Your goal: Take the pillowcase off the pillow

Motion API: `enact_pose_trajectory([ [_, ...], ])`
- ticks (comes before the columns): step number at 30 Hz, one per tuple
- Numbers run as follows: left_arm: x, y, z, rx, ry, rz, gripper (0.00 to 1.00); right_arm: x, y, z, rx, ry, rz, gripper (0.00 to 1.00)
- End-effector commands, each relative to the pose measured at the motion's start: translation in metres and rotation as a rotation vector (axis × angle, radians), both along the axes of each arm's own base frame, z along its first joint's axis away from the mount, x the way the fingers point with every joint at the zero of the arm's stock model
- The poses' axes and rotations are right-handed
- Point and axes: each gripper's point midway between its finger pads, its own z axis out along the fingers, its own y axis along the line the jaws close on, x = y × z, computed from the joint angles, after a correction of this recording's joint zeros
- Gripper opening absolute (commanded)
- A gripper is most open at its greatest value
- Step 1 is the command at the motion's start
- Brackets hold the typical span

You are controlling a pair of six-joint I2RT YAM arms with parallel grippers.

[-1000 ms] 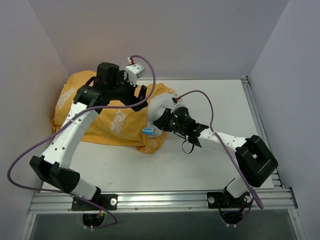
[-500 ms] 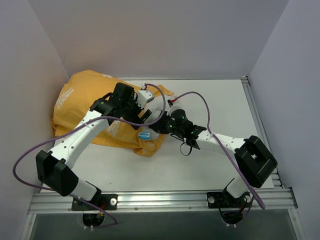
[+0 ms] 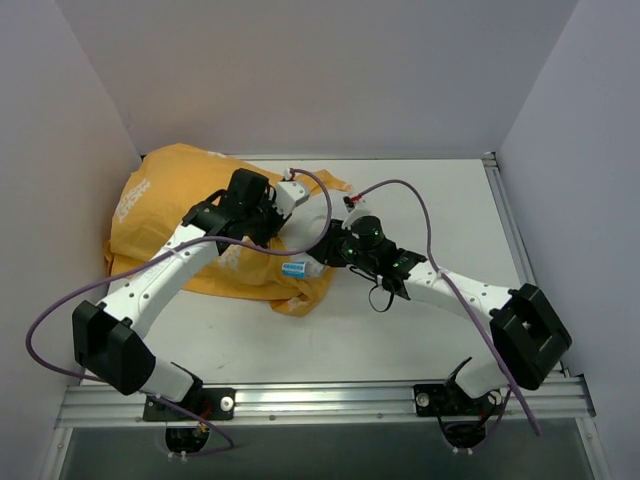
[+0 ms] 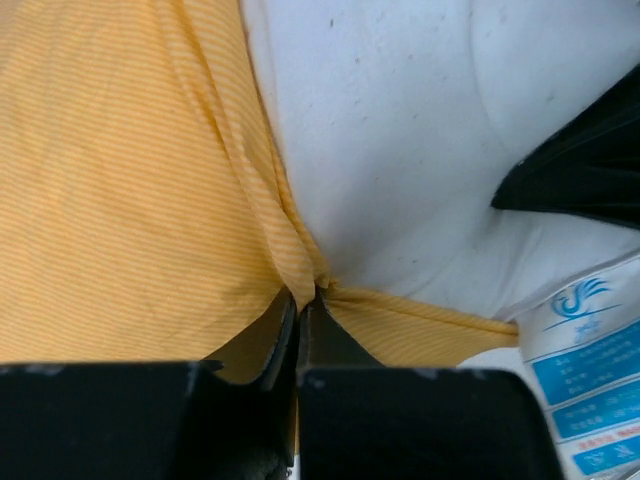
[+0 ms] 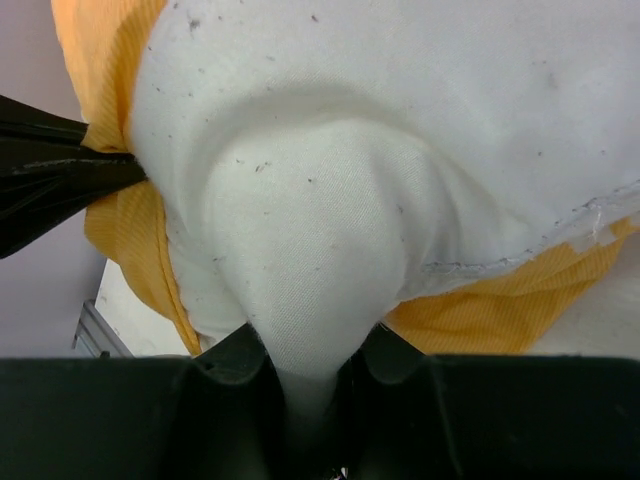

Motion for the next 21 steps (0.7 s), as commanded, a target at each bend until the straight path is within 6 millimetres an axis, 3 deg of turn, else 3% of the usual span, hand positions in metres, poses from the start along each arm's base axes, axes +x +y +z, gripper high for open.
enact_pose_trajectory([
  [1,0.005,0.031,0.011,0.076,-0.079,0.06,0.02,0.007,-0.024,0.055,0.026,-0.13,-0.036,0.0],
  [2,0.008,0.041,0.009,0.107,-0.087,0.087,0.02,0.006,-0.032,0.07,0.044,-0.159,-0.042,0.0],
  [4,0.013,0.063,-0.002,0.16,-0.09,0.118,0.02,0.001,-0.042,0.076,0.049,-0.174,-0.04,0.0],
  [5,0.016,0.071,-0.006,0.177,-0.097,0.129,0.02,0.0,-0.054,0.091,0.07,-0.207,-0.06,0.0],
  [6,0.018,0.08,-0.011,0.19,-0.102,0.143,0.02,-0.001,-0.061,0.094,0.073,-0.215,-0.071,0.0],
  [12,0.032,0.142,-0.034,0.259,-0.102,0.25,0.02,-0.01,-0.128,0.076,0.001,-0.169,-0.164,0.0],
  [14,0.035,0.166,-0.046,0.305,-0.105,0.278,0.02,-0.013,-0.155,0.08,-0.007,-0.187,-0.212,0.0],
  [16,0.035,0.183,-0.059,0.339,-0.094,0.299,0.02,-0.017,-0.166,0.082,-0.007,-0.193,-0.225,0.0],
  [17,0.033,0.197,-0.068,0.355,-0.073,0.325,0.02,-0.019,-0.169,0.079,-0.009,-0.187,-0.223,0.0],
  [19,0.033,0.206,-0.079,0.342,-0.034,0.334,0.02,-0.024,-0.167,0.062,-0.016,-0.137,-0.204,0.0],
  [21,0.024,0.21,-0.083,0.314,0.029,0.332,0.02,-0.032,-0.159,0.028,-0.004,-0.044,-0.176,0.0],
])
